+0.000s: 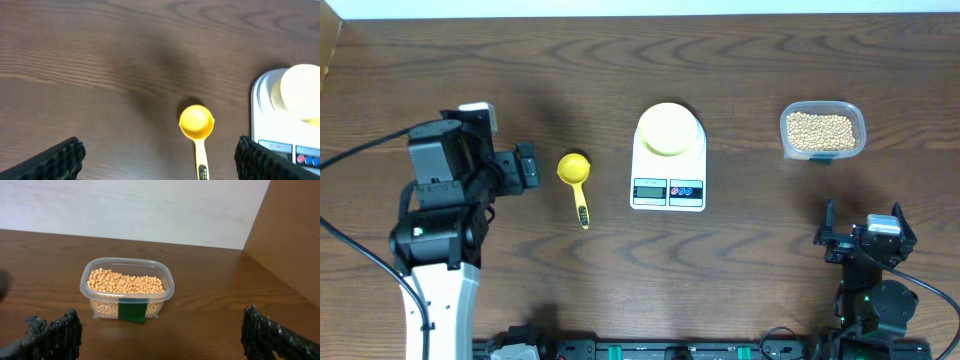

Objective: Scoop item into bowl and weigh 50g on scale
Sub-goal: 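Move the left gripper forward over the yellow scoop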

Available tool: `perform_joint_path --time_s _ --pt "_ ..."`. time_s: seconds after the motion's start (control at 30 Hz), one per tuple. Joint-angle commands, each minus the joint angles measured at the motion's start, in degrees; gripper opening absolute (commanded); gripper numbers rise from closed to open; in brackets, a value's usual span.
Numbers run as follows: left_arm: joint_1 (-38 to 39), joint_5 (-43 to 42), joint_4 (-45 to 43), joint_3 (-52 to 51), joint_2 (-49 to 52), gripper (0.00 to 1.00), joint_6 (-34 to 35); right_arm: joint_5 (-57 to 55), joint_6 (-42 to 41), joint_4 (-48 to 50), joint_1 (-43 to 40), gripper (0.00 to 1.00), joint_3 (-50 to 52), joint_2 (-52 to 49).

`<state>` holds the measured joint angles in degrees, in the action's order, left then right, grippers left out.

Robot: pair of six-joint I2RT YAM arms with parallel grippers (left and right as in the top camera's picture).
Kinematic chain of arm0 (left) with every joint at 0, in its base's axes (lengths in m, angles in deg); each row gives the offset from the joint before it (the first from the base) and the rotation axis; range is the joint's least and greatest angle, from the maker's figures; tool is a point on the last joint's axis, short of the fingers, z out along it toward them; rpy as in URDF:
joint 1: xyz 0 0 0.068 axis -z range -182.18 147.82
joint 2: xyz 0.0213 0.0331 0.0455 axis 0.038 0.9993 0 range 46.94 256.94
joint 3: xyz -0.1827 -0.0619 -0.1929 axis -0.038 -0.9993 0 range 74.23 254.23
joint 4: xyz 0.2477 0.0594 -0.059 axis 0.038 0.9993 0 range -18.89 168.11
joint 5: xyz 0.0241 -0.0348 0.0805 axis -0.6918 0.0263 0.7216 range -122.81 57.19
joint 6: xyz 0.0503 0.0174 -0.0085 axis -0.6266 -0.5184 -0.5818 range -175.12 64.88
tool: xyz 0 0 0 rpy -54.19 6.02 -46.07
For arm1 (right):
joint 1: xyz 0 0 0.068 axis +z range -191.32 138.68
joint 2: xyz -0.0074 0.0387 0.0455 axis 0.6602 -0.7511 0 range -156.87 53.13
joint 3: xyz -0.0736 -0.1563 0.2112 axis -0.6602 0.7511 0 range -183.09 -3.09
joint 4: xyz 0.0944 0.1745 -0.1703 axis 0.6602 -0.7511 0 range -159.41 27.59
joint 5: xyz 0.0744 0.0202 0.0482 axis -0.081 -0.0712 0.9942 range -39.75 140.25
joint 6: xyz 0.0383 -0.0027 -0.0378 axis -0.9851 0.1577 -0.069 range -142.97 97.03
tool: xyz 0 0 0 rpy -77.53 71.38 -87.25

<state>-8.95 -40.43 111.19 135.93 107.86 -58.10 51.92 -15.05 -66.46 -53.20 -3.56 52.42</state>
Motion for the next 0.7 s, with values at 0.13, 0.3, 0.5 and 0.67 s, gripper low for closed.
perform_joint_path --time_s 0.13,0.3,0.5,0.67 --pt "-0.3 -1.0 5.5 7.0 3.1 0.97 -2.6 -0.2 -0.6 -0.3 -0.1 0.99 0.1 0.4" --pt "-0.3 -1.0 9.2 11.3 6.5 0.98 -3.1 -0.2 -0.6 -0.3 -0.1 0.99 0.1 0.4" --pt "-0.2 -2.5 10.5 14.5 10.5 0.98 -4.9 -0.2 -0.6 -0.3 -0.1 0.99 0.1 0.4" --pt "-0.2 -2.5 11.2 16.3 13.5 0.98 -4.9 -0.2 -0.6 -0.3 -0.1 0.99 0.1 0.4"
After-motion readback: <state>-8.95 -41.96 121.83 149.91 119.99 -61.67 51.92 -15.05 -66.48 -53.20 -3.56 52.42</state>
